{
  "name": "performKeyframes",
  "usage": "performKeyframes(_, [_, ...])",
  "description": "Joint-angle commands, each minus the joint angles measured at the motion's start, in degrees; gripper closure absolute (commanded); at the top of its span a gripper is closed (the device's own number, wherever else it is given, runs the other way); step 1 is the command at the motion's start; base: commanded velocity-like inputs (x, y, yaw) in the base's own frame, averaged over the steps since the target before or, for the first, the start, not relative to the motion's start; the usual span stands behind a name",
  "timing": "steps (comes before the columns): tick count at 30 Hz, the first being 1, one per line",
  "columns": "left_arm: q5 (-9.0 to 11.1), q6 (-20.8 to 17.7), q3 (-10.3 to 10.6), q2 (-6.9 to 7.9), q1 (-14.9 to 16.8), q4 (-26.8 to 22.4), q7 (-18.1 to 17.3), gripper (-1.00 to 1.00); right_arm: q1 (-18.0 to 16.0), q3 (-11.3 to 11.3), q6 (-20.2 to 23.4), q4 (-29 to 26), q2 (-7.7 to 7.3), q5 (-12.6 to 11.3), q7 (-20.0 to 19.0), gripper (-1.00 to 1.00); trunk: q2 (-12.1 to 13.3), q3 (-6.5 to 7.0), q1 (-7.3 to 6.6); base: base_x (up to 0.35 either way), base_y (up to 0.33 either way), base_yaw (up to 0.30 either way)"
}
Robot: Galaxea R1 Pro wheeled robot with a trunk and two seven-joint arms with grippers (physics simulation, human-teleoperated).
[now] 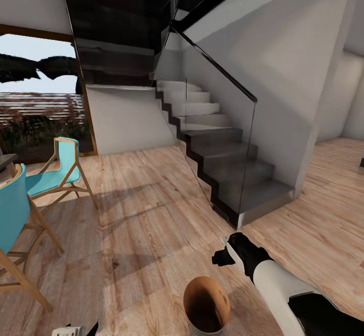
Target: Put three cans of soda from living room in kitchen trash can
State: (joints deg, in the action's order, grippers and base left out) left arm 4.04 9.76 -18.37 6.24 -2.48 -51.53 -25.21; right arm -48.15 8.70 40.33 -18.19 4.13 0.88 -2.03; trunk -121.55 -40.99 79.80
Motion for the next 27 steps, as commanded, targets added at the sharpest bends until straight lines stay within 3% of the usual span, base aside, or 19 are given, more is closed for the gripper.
performKeyframes(1, [0.0,0.0,0.0,0.00,0.0,0.0,0.0,-1.00,0.0,0.0,0.0,0.0,0.00,0.0,0.0,-1.00,-0.4,-0.28,0.23,0.000,0.000,0.000])
performKeyframes(27, [0.0,0.0,0.0,0.00,0.0,0.0,0.2,-1.00,0.0,0.0,-0.1,0.0,0.00,0.0,0.0,-1.00,-10.8,-7.25,5.94,0.000,0.000,0.000])
